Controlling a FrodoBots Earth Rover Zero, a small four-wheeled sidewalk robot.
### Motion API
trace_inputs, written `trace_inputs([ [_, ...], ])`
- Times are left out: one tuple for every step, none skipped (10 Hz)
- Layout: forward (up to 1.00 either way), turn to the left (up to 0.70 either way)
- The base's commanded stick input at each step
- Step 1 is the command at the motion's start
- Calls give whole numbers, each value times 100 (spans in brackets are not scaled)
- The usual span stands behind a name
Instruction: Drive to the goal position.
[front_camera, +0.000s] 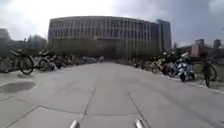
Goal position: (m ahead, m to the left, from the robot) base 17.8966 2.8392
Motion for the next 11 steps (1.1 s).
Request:
trace_inputs([
  [100,-12],
  [100,0],
  [100,0],
  [100,0],
  [100,0],
  [100,-11],
  [100,-35],
  [100,-29],
  [100,-8],
  [100,0],
  [100,0],
])
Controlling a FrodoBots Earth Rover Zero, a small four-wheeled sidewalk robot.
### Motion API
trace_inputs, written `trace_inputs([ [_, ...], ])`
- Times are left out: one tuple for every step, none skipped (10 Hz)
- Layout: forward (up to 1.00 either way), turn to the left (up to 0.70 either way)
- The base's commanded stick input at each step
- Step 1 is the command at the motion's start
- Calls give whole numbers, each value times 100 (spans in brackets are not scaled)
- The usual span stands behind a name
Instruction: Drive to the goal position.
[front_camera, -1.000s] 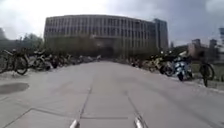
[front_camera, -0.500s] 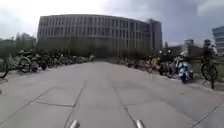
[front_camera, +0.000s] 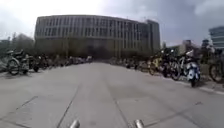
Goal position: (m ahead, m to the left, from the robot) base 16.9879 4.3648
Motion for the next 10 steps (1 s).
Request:
trace_inputs([
  [100,0],
  [100,0],
  [100,0],
  [100,0],
  [100,0],
  [100,0],
  [100,0],
  [100,0],
  [100,0],
  [100,0],
])
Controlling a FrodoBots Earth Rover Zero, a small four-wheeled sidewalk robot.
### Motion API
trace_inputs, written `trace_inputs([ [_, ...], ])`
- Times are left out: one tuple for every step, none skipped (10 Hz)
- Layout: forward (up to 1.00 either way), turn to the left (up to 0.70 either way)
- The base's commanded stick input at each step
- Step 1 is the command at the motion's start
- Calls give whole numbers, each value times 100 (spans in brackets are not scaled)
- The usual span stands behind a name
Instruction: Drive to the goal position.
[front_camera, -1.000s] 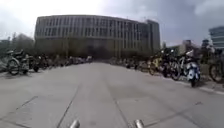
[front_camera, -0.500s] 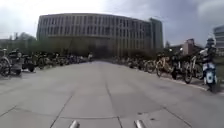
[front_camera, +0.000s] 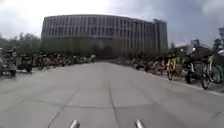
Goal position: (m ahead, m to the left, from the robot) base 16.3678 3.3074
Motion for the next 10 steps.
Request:
trace_inputs([
  [100,0],
  [100,0],
  [100,0],
  [100,-14],
  [100,-32],
  [100,-35],
  [100,-25],
  [100,-10],
  [100,-6],
  [100,-23],
])
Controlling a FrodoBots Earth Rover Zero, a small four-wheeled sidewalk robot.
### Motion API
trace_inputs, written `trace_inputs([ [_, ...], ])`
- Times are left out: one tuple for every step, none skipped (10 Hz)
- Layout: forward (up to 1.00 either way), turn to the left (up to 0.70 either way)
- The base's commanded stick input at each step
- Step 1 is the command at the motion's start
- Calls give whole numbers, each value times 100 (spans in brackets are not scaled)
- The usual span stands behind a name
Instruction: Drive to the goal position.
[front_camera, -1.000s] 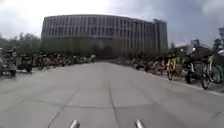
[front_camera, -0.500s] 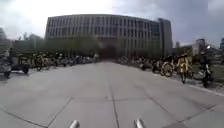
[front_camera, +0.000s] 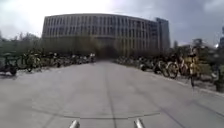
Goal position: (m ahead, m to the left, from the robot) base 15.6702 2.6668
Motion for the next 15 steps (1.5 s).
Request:
trace_inputs([
  [100,-32],
  [100,-34],
  [100,-20],
  [100,0],
  [15,0],
  [0,0],
  [0,0],
  [0,0],
  [0,0],
  [0,0],
  [0,0],
  [0,0],
  [0,0],
  [0,0],
  [64,0],
])
